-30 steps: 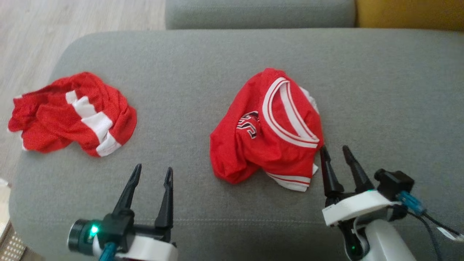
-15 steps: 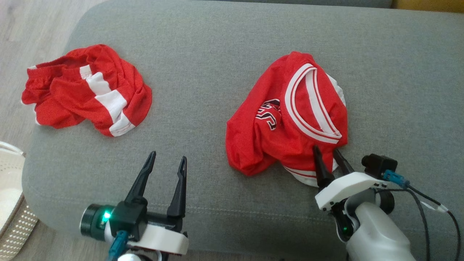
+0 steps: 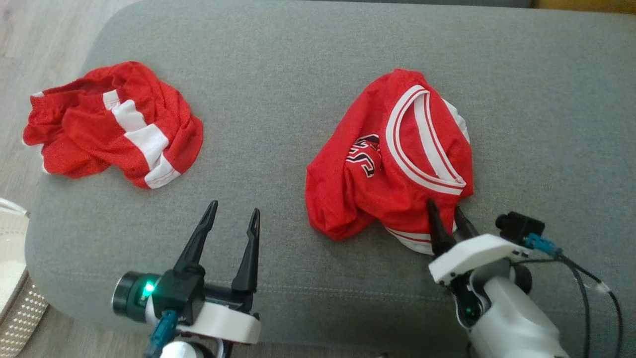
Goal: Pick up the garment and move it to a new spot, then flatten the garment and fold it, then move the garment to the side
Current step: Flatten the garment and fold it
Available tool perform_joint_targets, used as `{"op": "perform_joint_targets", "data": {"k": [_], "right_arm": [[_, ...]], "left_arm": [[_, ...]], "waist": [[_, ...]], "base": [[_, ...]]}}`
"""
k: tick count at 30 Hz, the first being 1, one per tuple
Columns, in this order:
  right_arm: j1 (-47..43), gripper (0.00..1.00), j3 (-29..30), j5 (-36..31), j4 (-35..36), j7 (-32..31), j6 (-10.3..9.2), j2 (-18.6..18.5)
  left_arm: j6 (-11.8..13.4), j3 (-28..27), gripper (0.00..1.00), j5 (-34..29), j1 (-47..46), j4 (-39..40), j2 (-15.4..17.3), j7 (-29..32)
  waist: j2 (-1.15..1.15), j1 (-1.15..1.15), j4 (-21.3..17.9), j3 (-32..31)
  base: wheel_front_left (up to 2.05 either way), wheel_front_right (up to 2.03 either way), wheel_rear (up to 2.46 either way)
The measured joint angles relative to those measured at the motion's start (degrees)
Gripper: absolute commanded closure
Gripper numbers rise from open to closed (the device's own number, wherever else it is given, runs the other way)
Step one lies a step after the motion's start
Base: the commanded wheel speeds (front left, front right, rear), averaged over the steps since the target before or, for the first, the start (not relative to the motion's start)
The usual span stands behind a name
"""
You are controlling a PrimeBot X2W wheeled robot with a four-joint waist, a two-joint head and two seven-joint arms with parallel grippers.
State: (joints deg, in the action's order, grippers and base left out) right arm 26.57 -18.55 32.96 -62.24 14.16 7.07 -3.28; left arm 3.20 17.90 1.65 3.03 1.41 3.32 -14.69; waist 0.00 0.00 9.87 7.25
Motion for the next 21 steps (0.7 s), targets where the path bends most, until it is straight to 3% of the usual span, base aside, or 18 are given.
{"op": "perform_joint_targets", "data": {"k": [2,3,4,5,9,14,18,21], "right_arm": [[1.59,0.0,-1.7,2.33,-1.23,0.02,-0.01,0.02],[2.63,0.25,-2.2,2.72,-1.96,0.02,-0.01,0.0],[3.63,0.71,-2.42,3.35,-2.4,0.03,-0.01,-0.01],[4.49,0.96,-2.7,4.3,-2.5,0.04,-0.01,-0.02],[5.76,1.0,-4.65,7.71,-2.03,0.11,-0.01,-0.05],[7.36,1.0,-1.05,7.68,1.34,0.11,-0.01,-1.05],[10.14,1.0,1.77,5.02,3.99,0.11,0.0,-4.33],[14.83,1.0,5.48,-1.72,7.37,0.12,-0.01,-9.83]], "left_arm": [[-0.25,-0.01,0.0,-0.11,-0.31,-0.01,0.0,0.0],[-0.26,-0.01,0.0,-0.22,-0.46,-0.01,0.01,0.0],[-0.38,-0.02,0.0,-0.36,-0.7,-0.04,0.01,0.0],[-0.7,-0.08,0.0,-0.54,-0.97,-0.05,0.01,0.0],[-0.67,-0.27,0.0,-0.55,-1.25,-0.05,0.01,0.0],[-0.12,-0.85,0.0,-0.51,-0.99,0.25,0.01,0.0],[-0.09,-1.03,0.0,-0.48,-0.79,0.34,0.01,0.0],[-0.08,-0.82,0.0,-0.45,-0.8,0.45,0.0,0.0]], "waist": [[0.0,0.0,-0.06,0.32],[0.0,0.0,-0.08,0.47],[0.0,0.0,-0.09,0.59],[0.0,0.0,-0.08,0.66],[0.0,0.0,-0.39,0.61],[0.0,0.0,-2.47,0.3],[0.0,0.0,-4.28,-0.13],[0.0,0.0,-6.67,-0.87]], "base": [[0.0,0.0,0.0],[0.0,0.0,0.0],[0.0,0.0,0.0],[0.0,0.0,0.0],[0.0,0.0,0.0],[0.0,0.0,0.0],[0.0,0.0,0.0],[0.0,0.0,0.0]]}}
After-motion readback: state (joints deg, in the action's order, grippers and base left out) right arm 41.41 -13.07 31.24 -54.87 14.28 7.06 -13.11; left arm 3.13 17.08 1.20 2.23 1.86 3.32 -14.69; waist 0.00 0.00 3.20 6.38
